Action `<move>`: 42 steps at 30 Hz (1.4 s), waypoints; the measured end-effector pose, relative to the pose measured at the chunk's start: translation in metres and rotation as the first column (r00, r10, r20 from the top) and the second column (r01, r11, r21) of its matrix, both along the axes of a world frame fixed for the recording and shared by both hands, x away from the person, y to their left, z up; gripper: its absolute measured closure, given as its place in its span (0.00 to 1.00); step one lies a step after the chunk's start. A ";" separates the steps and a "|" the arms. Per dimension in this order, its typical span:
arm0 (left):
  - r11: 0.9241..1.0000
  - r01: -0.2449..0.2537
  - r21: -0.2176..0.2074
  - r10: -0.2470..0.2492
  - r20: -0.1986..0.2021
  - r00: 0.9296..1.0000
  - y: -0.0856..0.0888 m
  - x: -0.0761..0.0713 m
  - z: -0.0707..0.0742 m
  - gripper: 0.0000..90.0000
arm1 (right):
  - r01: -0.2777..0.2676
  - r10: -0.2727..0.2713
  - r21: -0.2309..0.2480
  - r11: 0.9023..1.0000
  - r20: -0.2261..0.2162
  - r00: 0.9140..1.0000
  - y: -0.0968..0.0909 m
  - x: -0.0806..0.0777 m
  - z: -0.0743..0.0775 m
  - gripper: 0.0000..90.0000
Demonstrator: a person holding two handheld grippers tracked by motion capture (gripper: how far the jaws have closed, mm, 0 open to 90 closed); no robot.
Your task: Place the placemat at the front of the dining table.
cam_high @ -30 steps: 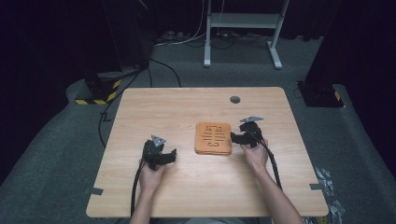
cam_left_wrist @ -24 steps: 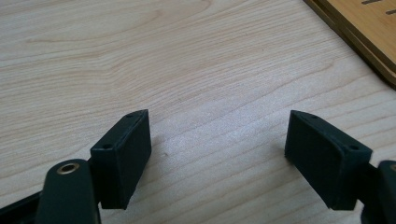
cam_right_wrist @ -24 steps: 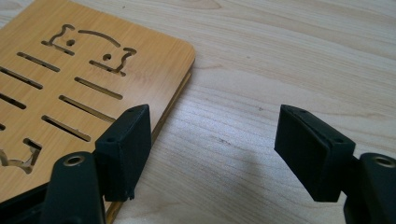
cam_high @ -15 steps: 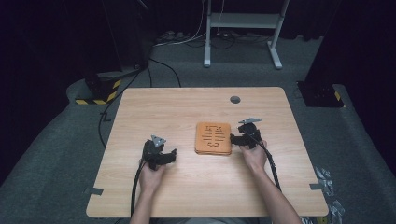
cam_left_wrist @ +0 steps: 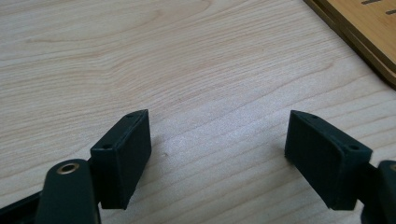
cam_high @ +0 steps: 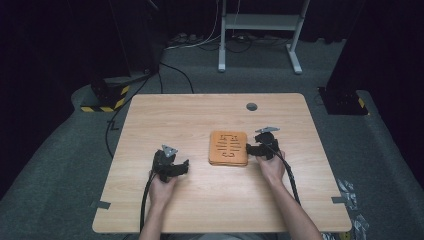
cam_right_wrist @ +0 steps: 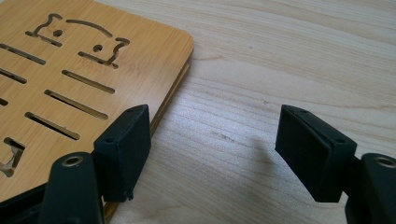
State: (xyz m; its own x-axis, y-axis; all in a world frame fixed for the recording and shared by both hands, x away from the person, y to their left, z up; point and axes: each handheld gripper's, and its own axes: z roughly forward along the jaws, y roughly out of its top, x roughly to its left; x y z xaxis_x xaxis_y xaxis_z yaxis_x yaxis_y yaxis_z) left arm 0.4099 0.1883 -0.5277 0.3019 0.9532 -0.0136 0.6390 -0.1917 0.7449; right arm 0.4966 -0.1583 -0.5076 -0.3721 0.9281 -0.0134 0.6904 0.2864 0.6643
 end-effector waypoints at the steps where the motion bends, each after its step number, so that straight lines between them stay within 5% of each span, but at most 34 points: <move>1: 1.000 0.001 0.000 -0.001 0.000 1.000 0.000 0.000 0.000 0.25 | 0.004 -0.004 0.000 1.000 0.006 1.000 0.000 0.000 -0.001 0.30; 42: 1.000 0.000 0.000 0.000 0.000 1.000 0.000 0.000 0.000 0.25 | -0.027 0.026 0.012 1.000 0.015 1.000 0.012 -0.001 -0.001 0.30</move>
State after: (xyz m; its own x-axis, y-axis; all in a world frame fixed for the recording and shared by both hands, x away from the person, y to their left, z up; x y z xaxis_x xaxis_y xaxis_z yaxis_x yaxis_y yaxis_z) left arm 0.4099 0.1883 -0.5277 0.3021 0.9532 -0.0136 0.6390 -0.1919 0.7449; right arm 0.4957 -0.1459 -0.5082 -0.3963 0.9181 -0.0081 0.6725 0.2963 0.6782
